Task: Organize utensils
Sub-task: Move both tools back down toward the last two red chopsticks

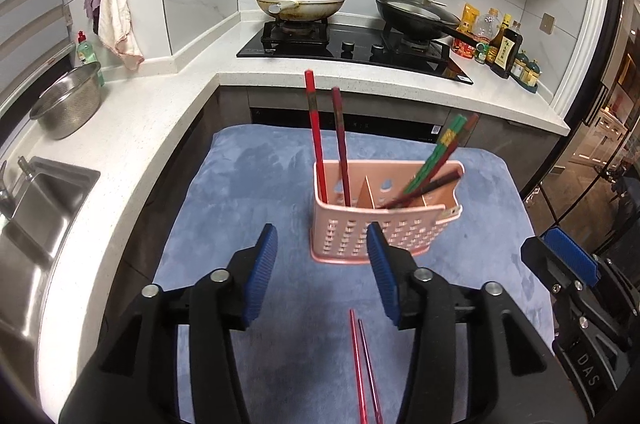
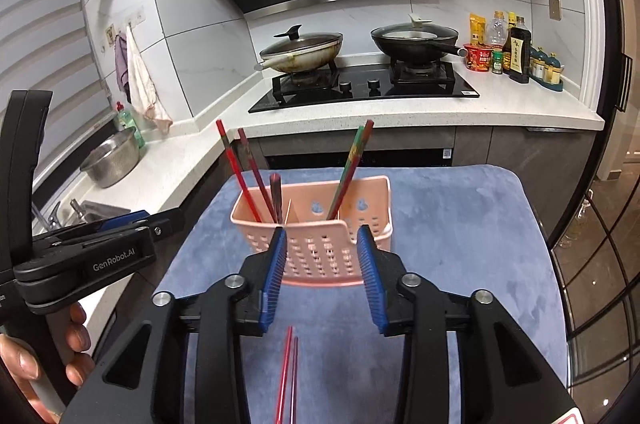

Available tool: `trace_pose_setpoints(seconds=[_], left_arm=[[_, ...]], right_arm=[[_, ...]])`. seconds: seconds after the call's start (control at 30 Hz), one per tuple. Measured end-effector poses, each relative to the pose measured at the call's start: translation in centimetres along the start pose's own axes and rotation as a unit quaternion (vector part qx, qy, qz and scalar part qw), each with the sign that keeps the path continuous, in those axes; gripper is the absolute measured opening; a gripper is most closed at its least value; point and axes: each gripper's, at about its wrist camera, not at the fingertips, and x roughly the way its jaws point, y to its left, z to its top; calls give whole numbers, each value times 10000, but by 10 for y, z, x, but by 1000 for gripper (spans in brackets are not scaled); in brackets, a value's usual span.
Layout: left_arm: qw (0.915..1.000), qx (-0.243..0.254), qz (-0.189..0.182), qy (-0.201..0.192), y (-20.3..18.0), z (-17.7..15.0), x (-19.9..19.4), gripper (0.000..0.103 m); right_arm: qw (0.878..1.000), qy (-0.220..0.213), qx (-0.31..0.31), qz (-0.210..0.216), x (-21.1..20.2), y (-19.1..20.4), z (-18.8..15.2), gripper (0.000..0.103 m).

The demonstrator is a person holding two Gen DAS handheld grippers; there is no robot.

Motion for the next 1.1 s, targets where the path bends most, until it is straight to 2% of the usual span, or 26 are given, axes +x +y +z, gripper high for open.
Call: trace_pose_setpoints(seconds=[0.23, 0.4, 0.77, 0.97, 1.1], left_arm=[[10000, 56, 61, 53, 0, -31, -8, 47], [9998, 59, 178, 121, 4, -64, -11, 56], [9972, -99, 339, 662, 18, -138, 2, 57], [9948, -8, 514, 883, 19, -176, 7, 57], [9936, -45, 496, 1018, 22, -195, 9, 57]], right_arm=[[9997, 108, -186, -78, -15, 5, -32, 38], [9991, 354, -230, -27, -21, 6, -70, 38], [9935, 1104, -248, -91, -23, 0, -163, 38], [9903, 1373, -215, -61, -22, 1, -196, 38], [9878, 1536, -239, -21, -20, 4, -217, 38]])
